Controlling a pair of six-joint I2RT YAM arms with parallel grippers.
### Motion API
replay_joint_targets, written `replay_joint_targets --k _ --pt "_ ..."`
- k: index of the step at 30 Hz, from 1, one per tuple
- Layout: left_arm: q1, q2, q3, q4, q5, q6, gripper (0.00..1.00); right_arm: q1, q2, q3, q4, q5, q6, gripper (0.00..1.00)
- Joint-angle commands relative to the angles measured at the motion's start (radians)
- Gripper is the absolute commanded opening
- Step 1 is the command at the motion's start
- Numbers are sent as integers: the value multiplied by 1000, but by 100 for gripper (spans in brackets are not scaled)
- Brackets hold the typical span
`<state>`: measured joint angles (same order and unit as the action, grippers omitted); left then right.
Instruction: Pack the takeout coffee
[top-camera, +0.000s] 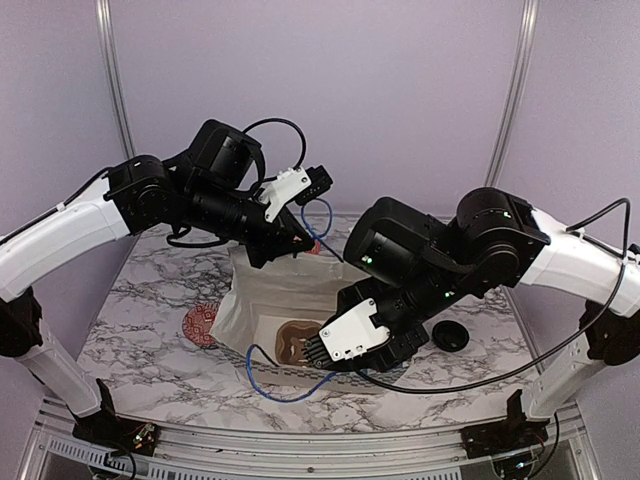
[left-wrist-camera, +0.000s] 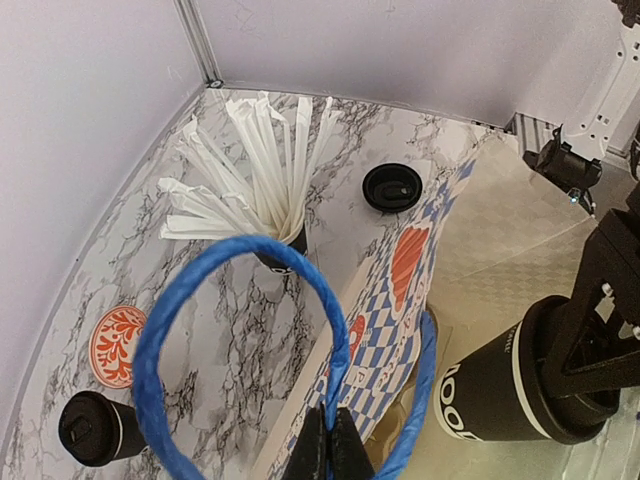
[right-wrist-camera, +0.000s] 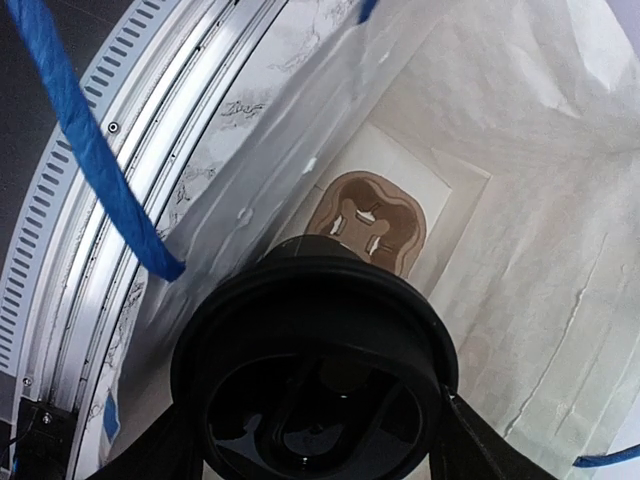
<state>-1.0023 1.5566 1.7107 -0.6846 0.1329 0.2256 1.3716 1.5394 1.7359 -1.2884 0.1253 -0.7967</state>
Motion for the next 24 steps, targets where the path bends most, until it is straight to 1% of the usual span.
replay_joint_targets --k 1,7,13,18,21,24 --pt "1 -42 -6 -11 4 -65 0 4 -18 -10 0 -25 21 21" --pt "-3 -97 -10 -17 22 -80 0 7 -12 -2 -30 -39 24 21" --pt "-3 -168 -22 -63 -64 -93 0 7 33 67 -34 -19 5 21" --pt "-3 -170 -33 -61 -179 -140 0 6 34 20 26 72 -9 19" --pt "-4 -162 -51 -40 -175 -159 0 4 20 -16 59 123 -15 18" --pt "-4 -157 -76 5 -144 -179 0 -4 14 -15 64 141 -10 18"
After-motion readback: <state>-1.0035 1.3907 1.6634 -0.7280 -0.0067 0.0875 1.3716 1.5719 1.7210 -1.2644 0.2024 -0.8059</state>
